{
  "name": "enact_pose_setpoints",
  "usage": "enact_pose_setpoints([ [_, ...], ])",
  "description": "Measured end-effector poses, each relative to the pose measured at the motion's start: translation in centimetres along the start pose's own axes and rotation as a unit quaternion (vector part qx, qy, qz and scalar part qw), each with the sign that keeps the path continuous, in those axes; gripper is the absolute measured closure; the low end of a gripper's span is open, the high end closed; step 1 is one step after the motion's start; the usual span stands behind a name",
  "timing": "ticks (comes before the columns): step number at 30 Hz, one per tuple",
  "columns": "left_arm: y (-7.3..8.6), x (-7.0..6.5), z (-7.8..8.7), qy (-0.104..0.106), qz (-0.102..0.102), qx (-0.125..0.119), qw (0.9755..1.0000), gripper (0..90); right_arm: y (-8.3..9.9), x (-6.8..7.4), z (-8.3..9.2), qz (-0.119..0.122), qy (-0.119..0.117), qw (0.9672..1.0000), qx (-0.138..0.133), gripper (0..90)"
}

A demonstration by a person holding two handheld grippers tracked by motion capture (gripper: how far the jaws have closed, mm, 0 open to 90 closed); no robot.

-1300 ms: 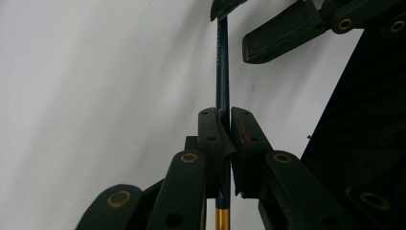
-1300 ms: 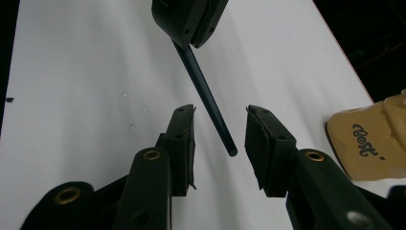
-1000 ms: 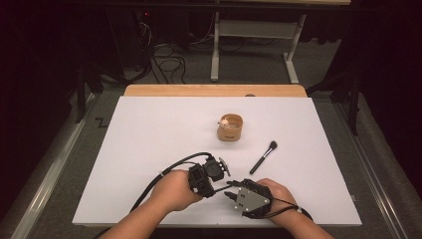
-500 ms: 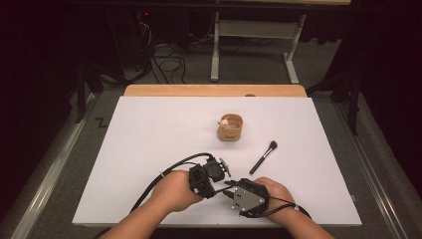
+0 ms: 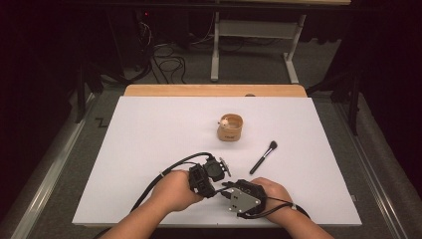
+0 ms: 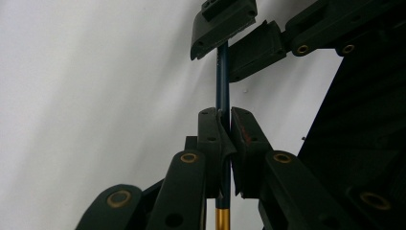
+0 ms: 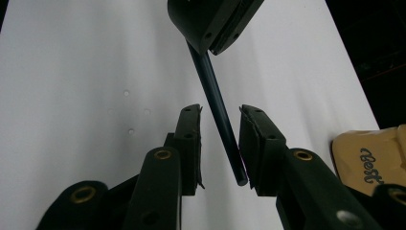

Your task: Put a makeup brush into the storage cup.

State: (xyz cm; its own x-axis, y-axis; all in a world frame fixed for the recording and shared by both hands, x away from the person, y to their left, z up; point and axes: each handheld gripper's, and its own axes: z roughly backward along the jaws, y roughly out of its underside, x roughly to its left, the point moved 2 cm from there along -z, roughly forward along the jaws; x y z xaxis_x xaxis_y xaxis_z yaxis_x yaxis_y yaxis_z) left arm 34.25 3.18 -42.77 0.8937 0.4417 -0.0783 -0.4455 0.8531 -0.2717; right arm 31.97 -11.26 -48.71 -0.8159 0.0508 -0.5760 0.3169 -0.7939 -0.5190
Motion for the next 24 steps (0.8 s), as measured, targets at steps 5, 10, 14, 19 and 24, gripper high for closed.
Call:
enact_pose_setpoints([
  [5,0.01,-0.05,0.05,0.001,-0.001,0.0,1.0,83.3,-0.1,0.16,0.05,-0.005,-0.002,1.0,-0.002,72.6],
  [10,0.02,-0.07,0.08,0.001,-0.002,-0.004,1.0,83.3,-0.14,0.05,0.06,0.007,-0.002,1.0,-0.006,74.2],
  [14,0.01,-0.07,0.08,0.001,-0.003,-0.005,1.0,83.3,-0.08,0.0,0.06,0.009,-0.001,1.0,-0.004,75.3],
  [19,-0.03,0.01,0.08,0.002,-0.003,-0.004,1.0,83.3,-0.08,-0.03,0.0,0.015,0.002,0.9999,-0.003,76.6],
  [24,-0.01,0.07,0.23,0.001,-0.006,-0.007,1.0,83.3,-0.05,-0.08,0.08,0.015,0.001,0.9999,-0.001,80.1],
])
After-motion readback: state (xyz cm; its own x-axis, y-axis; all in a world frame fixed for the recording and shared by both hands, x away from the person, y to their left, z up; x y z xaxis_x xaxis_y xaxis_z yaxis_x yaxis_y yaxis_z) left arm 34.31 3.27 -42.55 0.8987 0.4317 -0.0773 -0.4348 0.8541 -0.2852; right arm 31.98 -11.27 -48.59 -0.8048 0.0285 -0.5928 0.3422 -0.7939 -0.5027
